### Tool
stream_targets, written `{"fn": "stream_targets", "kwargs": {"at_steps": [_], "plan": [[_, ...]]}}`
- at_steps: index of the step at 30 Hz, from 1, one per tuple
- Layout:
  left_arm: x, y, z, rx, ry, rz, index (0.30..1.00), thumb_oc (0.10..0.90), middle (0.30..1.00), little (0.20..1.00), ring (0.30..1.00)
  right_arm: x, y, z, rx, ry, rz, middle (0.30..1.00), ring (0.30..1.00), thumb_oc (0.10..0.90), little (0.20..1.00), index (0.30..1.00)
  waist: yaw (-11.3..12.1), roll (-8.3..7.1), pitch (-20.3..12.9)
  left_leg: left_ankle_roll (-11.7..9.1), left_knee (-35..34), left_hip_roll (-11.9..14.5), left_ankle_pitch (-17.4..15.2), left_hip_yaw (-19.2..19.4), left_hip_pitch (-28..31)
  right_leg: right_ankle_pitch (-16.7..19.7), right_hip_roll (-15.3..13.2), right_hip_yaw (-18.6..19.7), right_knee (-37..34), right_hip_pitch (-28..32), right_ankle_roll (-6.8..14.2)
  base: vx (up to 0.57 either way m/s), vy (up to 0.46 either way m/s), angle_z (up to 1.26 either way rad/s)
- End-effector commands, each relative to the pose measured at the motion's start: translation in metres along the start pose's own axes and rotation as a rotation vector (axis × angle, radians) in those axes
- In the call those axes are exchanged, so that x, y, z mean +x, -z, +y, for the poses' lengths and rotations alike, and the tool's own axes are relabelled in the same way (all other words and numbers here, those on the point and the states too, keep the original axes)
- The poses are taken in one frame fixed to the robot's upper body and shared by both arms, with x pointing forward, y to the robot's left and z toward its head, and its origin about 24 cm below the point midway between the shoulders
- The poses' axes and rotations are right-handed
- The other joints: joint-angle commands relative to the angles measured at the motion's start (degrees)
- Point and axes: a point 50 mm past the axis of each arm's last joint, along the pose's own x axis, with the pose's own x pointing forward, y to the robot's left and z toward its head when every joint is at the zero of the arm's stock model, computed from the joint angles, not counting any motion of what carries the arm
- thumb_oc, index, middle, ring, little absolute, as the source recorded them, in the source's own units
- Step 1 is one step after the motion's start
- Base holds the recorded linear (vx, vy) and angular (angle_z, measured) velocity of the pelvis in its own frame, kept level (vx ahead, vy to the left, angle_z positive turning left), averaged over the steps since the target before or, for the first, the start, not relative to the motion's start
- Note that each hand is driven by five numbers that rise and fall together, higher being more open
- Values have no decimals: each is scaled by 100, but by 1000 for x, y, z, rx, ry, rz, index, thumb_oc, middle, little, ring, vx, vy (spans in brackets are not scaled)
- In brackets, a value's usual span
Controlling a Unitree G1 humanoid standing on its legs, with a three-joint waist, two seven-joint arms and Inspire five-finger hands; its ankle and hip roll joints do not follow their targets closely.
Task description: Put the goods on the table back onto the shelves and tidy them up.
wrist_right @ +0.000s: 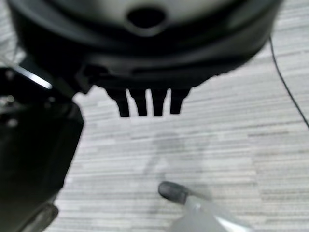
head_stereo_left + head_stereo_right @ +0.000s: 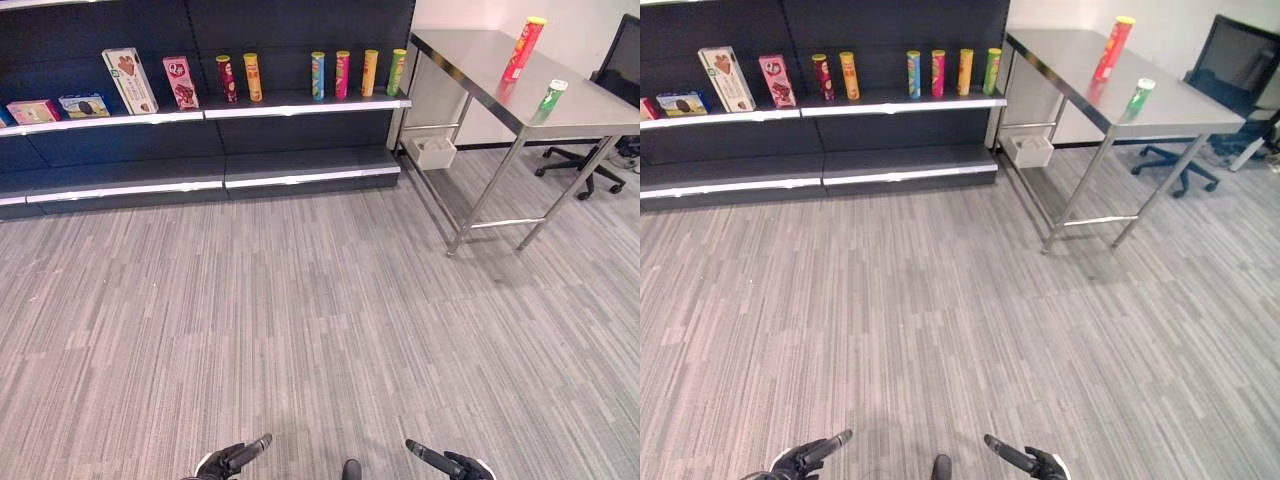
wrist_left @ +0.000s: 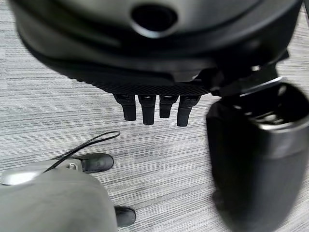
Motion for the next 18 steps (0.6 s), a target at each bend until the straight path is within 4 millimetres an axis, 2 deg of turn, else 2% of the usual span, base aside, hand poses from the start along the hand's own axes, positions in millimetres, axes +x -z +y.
{"fn": "stream_targets", "kwargs": {"at_steps": [1,11,18], "plan": [[2,-24,10,-8,-24,-94,900,800,900,900,900,1,-16,-19,-16,52,-74,900,900,800,900,900,8,-181,-134,-322,-266,228,327,238,-297,-532,-442,39,76,388,845,0,0,0],[3,-15,8,33,-27,-52,900,800,900,900,900,1,-9,-10,-59,26,-47,900,900,800,900,900,-25,-145,-152,-308,-266,217,285,246,-218,-562,-425,79,76,436,827,5,-3,-5],[3,-17,9,50,-35,-49,900,800,900,900,900,1,-1,-11,-104,28,-5,900,900,800,900,900,-38,-149,-144,-306,-266,228,277,215,-205,-586,-425,80,76,449,818,4,-5,0]]}}
